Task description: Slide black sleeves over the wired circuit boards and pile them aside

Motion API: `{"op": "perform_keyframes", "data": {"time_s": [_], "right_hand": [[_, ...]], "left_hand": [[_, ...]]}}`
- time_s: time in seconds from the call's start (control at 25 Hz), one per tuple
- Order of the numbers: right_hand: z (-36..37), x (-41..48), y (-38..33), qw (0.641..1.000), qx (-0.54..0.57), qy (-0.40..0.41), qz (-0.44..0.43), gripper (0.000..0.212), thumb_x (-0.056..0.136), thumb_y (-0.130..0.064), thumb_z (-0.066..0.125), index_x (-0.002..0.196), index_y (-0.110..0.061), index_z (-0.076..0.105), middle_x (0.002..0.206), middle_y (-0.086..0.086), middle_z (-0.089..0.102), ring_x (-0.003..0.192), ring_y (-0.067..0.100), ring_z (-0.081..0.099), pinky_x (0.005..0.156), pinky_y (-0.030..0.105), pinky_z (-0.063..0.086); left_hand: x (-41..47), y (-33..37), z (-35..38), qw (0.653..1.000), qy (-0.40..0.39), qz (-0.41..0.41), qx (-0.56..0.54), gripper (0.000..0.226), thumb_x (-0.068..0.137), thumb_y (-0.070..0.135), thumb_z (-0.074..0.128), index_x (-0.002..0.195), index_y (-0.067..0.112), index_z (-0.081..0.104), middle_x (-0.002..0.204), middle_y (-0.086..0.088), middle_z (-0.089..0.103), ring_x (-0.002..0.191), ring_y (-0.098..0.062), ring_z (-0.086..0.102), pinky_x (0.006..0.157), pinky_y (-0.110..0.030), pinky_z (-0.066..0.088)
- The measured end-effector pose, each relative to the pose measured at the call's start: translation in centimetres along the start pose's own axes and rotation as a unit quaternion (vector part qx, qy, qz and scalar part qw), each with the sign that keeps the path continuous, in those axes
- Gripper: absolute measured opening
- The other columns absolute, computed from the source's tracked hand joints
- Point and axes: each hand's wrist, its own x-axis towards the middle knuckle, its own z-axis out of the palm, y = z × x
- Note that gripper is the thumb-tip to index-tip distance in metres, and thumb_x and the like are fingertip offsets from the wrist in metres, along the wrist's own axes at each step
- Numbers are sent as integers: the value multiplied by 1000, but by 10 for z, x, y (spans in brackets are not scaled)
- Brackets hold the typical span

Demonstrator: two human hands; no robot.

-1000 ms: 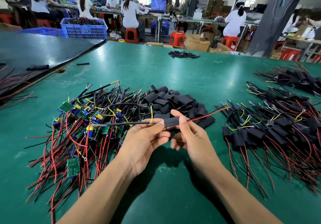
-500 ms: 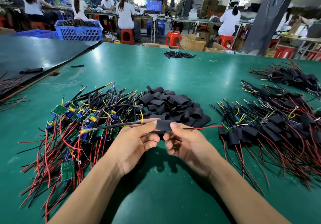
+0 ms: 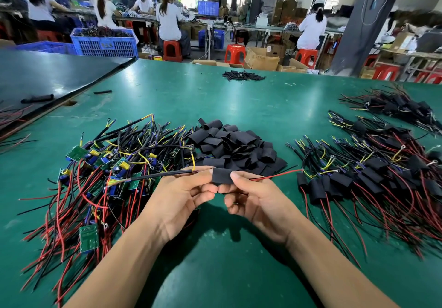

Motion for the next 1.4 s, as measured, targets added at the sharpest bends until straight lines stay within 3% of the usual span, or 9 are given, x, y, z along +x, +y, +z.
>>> {"op": "perform_keyframes", "data": {"time_s": [0.16,0.32,0.44,0.56,0.88,1.12,1.24,1.32,1.4], "right_hand": [[1,-1,-3,999,-26,-7,24,33,81,-38,66,96,-9,72,82,7,71,57,13,61,48,22,48],[6,-5,-6,994,-53,-11,95,49,73,-64,64,66,-16,66,60,6,57,41,16,48,39,22,36],[13,-7,-1,993,-19,-42,106,47,78,-59,63,63,-14,57,52,5,46,36,15,37,40,20,25],[17,-4,-2,992,108,-32,59,44,86,-53,59,67,-13,59,52,2,47,35,12,36,38,21,26],[-18,0,-24,920,339,167,-103,45,96,-55,48,86,-16,68,70,-2,55,41,10,38,40,18,33],[-35,3,-18,878,344,309,-124,50,100,-56,39,95,-13,63,71,4,61,42,14,39,43,18,32],[-35,5,-17,884,311,329,-115,50,99,-57,43,111,-11,60,74,6,64,45,14,40,43,19,35],[-34,6,-16,891,282,338,-112,48,101,-53,44,123,-12,56,81,8,66,47,14,42,43,20,37],[-33,7,-14,898,255,341,-113,44,102,-48,44,130,-14,51,91,9,67,50,14,45,44,22,41]], "left_hand": [[0,1,0,1000,-4,-7,2,20,79,7,70,98,2,73,61,-5,66,50,-7,61,50,-16,51],[-4,3,2,997,-75,-19,24,31,60,19,76,87,5,78,67,-7,68,50,-8,58,49,-16,48],[-4,2,3,994,-104,-25,27,28,61,25,78,82,8,79,66,-10,67,52,-9,57,50,-17,48],[0,3,3,996,-78,-36,-7,20,74,31,73,84,14,79,73,-5,68,52,-10,58,51,-19,50],[0,-3,6,999,-46,12,26,46,68,30,76,102,0,69,75,-8,63,49,-17,54,46,-23,45],[-3,-6,9,995,-19,50,88,15,87,17,70,87,2,68,73,-10,62,44,-19,50,41,-23,38],[-4,-10,7,963,42,134,231,21,91,19,69,71,12,67,67,-4,63,38,-17,45,40,-21,35],[-5,-11,7,896,112,211,375,23,87,24,71,65,18,69,57,10,63,42,-5,48,47,-13,37],[-6,-12,7,853,158,247,432,25,85,26,71,62,19,67,53,17,61,51,-1,53,53,-9,37]]}}
